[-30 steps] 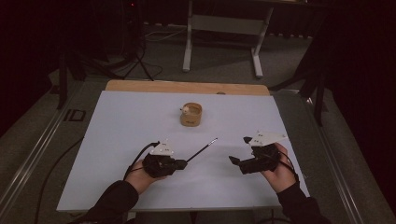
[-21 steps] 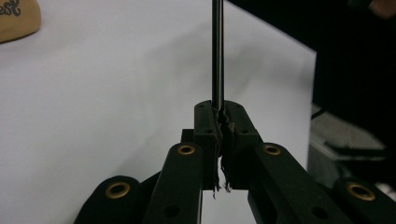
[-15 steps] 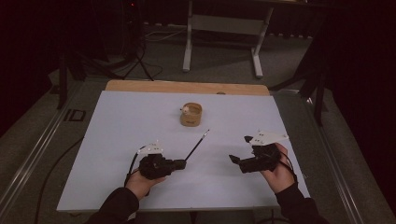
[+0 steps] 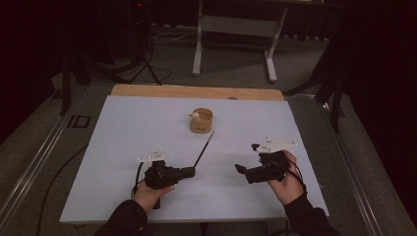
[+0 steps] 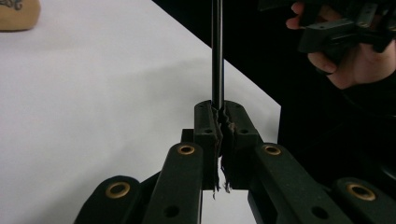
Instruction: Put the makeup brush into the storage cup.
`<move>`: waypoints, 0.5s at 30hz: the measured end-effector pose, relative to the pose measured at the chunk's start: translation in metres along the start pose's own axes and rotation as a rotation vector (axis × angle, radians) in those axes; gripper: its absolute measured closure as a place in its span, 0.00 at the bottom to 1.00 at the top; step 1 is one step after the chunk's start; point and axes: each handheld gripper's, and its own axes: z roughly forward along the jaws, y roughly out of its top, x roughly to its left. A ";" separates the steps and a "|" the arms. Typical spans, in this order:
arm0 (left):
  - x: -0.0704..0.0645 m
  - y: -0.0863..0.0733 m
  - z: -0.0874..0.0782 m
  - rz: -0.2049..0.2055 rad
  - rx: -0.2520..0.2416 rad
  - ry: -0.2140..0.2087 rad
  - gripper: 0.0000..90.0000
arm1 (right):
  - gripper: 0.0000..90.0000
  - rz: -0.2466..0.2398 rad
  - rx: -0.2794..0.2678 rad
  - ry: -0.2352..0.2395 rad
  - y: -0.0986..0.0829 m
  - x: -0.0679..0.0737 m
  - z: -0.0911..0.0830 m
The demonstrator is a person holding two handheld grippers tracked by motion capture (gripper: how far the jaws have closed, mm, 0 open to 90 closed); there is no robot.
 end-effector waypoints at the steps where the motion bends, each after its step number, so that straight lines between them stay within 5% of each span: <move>1: 0.001 -0.001 -0.001 0.003 -0.002 0.007 0.95 | 0.12 -0.001 -0.005 0.002 0.001 0.002 0.000; 5: 0.000 -0.002 -0.004 0.042 -0.025 0.066 0.95 | 0.12 0.004 -0.033 0.012 0.008 0.008 0.001; 11: -0.001 -0.004 -0.006 0.127 -0.022 0.104 0.95 | 0.12 0.042 -0.079 0.014 0.015 0.014 0.002; 15: -0.001 -0.004 -0.005 0.137 -0.027 0.106 0.95 | 0.12 0.054 -0.074 0.024 0.018 0.016 0.004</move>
